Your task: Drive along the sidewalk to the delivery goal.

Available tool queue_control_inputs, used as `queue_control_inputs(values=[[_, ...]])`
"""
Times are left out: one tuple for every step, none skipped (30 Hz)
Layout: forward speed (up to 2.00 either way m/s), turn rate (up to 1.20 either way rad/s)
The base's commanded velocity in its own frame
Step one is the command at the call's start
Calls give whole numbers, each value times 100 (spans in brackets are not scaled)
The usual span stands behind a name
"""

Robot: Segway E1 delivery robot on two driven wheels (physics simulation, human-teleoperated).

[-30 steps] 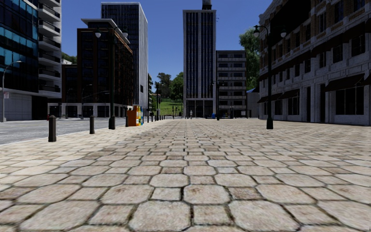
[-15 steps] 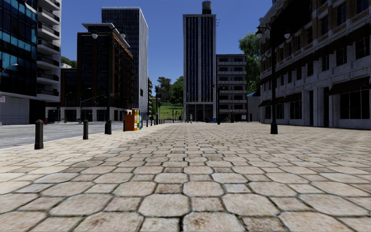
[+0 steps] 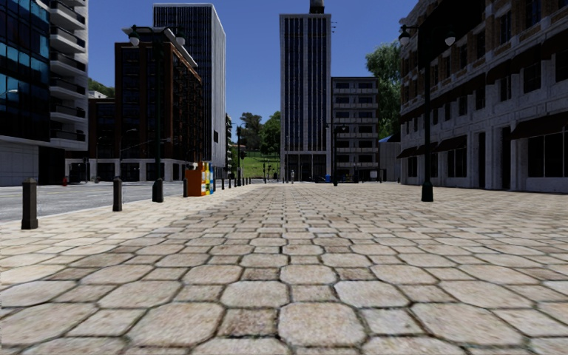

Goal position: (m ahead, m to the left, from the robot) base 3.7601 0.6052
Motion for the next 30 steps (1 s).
queue_control_inputs(values=[[124, 21], [129, 31], [136, 36], [140, 37], [140, 37], [147, 37], [149, 37], [150, 38], [150, 38], [150, 39], [150, 40], [152, 41], [157, 43], [157, 43], [170, 44], [200, 45], [200, 45], [200, 45], [200, 45], [200, 45], [200, 45], [200, 39], [200, 0], [200, 0], [200, 0], [200, 0], [200, 0], [200, 0], [200, 0], [200, 0]])
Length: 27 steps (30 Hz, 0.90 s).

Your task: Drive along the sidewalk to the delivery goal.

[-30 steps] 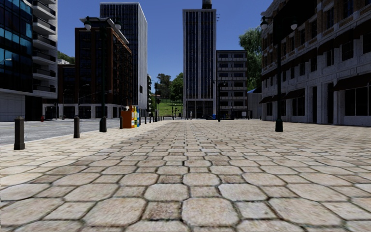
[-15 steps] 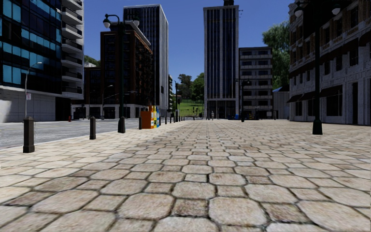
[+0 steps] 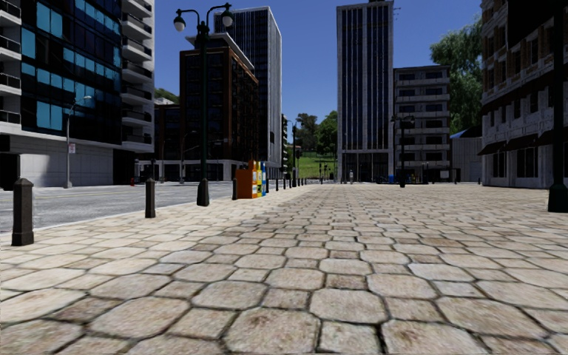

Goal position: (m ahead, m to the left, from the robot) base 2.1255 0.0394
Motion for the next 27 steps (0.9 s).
queue_control_inputs(values=[[200, 0], [200, 0], [200, 0], [200, 0], [200, 0], [200, 0], [200, 0], [200, 0], [200, 0], [200, 0], [200, 0], [200, 0], [200, 0], [200, 0], [200, 0], [200, 0], [200, 0], [200, 0], [200, 0], [200, 0], [200, 0], [200, 0], [200, 0], [200, 0], [200, 0], [200, 0], [200, 0]])
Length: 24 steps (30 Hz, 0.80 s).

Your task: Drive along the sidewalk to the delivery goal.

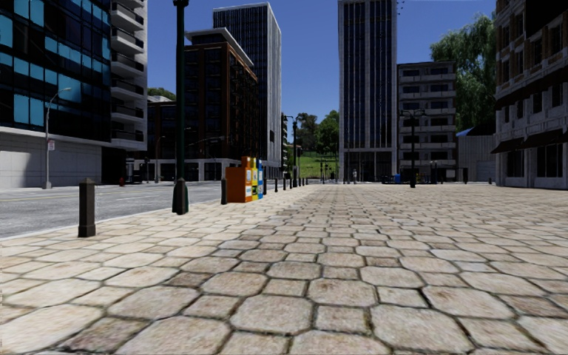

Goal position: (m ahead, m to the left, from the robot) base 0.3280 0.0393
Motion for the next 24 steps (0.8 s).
queue_control_inputs(values=[[200, 0], [200, 0], [200, 0], [200, 0], [197, 0], [177, 0], [139, 0], [139, 0], [106, 0], [81, 0], [39, 0], [6, 0], [6, 0], [0, 0], [0, 0], [0, 0], [0, 0], [0, 0], [0, 0], [0, 0], [0, 0], [0, 0], [0, 0], [0, 0]])
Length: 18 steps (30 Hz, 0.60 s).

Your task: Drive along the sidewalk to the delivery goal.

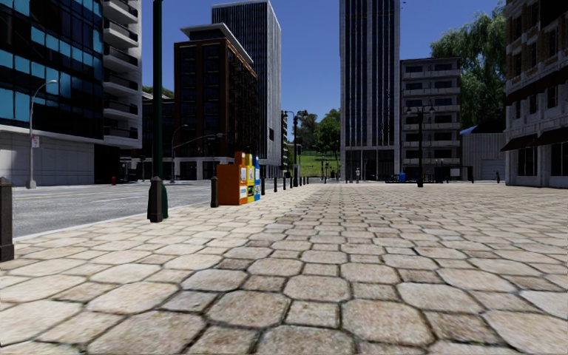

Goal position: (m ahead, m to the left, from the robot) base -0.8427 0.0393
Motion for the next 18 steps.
queue_control_inputs(values=[[0, 0], [0, 0], [0, 0], [0, 0], [0, 0], [0, 0], [0, 0], [0, 0], [0, 0], [0, 0], [0, 0], [0, 0], [0, 0], [0, 0], [0, 0], [0, 0], [0, 0], [0, 0]])
